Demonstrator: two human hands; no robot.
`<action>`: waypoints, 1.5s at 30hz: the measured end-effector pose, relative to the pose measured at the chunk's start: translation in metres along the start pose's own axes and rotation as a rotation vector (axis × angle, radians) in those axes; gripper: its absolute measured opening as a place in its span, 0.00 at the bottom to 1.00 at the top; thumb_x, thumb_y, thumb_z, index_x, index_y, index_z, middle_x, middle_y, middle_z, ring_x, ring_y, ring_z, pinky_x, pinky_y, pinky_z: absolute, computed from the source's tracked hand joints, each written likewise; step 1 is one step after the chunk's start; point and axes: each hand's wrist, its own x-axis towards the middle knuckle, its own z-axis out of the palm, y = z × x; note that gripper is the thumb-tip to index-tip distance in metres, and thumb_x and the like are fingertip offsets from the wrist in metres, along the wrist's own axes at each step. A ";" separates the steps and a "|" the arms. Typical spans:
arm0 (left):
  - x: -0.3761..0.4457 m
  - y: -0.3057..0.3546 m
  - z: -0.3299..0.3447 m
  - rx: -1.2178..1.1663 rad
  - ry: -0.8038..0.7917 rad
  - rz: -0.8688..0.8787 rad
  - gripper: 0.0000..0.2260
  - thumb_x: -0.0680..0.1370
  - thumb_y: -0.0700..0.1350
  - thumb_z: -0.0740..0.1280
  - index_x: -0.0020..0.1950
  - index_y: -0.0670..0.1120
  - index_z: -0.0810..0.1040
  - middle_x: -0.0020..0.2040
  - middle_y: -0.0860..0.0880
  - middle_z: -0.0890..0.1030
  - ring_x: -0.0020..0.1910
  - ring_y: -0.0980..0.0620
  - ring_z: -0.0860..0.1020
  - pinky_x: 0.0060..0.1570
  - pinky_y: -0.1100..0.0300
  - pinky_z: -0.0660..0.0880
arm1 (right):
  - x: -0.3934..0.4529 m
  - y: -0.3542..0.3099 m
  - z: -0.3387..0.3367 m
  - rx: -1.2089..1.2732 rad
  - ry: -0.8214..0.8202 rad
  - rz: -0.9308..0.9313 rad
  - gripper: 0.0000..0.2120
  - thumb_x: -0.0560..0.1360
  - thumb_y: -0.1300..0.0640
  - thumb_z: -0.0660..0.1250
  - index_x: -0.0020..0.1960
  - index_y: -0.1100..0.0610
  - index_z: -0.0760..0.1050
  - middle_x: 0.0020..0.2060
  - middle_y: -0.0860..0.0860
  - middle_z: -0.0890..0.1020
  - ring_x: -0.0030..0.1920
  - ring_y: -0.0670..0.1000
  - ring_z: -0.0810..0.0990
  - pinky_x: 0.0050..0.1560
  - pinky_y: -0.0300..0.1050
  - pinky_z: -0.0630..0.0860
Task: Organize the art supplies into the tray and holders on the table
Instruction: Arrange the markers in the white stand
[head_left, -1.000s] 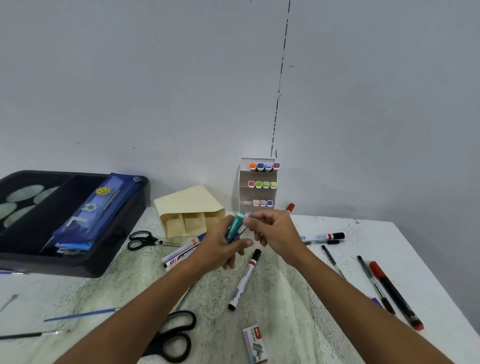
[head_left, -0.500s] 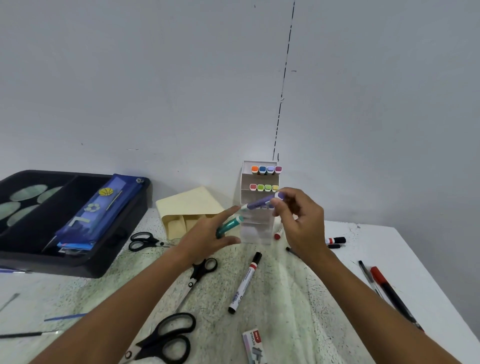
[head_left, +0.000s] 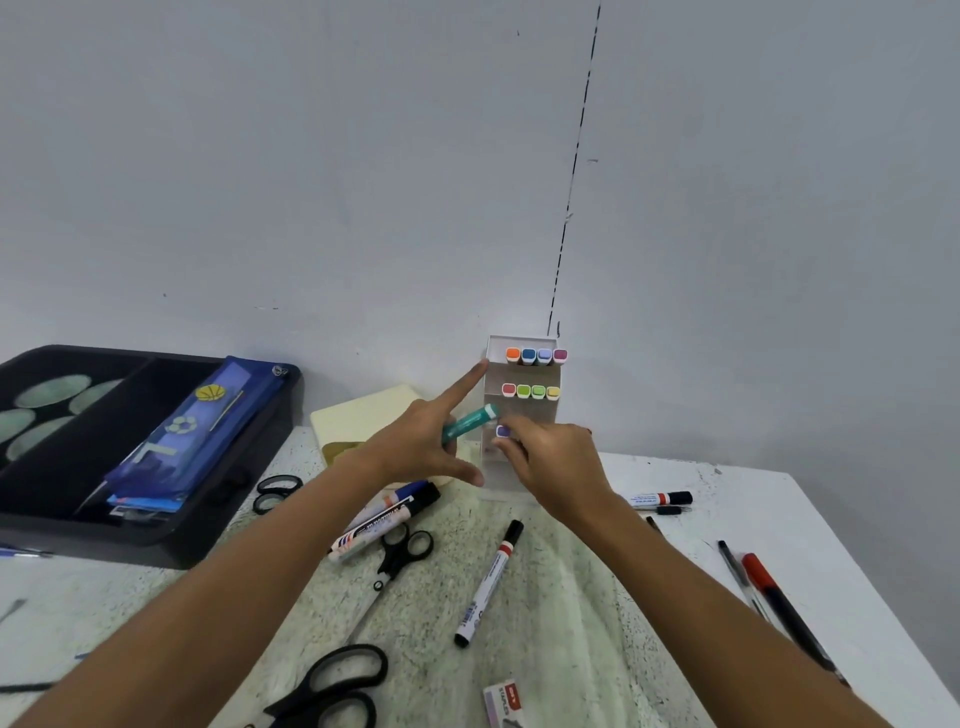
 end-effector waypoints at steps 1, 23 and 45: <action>0.001 -0.001 -0.002 0.009 -0.021 -0.005 0.57 0.62 0.54 0.81 0.72 0.75 0.39 0.31 0.49 0.79 0.28 0.55 0.77 0.31 0.68 0.73 | 0.002 0.001 0.003 -0.015 -0.036 0.033 0.12 0.78 0.53 0.67 0.56 0.59 0.81 0.46 0.55 0.86 0.41 0.56 0.84 0.43 0.44 0.78; -0.029 0.006 0.020 -0.138 0.042 -0.011 0.58 0.65 0.47 0.81 0.76 0.66 0.40 0.29 0.52 0.77 0.28 0.58 0.75 0.31 0.65 0.72 | 0.002 -0.033 0.003 0.897 -0.103 0.574 0.07 0.75 0.55 0.71 0.51 0.57 0.79 0.29 0.47 0.80 0.25 0.47 0.77 0.26 0.40 0.74; -0.026 0.018 0.007 -0.606 0.142 -0.102 0.10 0.67 0.41 0.76 0.48 0.45 0.84 0.34 0.45 0.84 0.30 0.50 0.81 0.30 0.57 0.78 | -0.006 -0.015 -0.023 1.323 0.009 0.863 0.10 0.68 0.58 0.75 0.47 0.60 0.83 0.37 0.58 0.85 0.33 0.51 0.83 0.32 0.40 0.79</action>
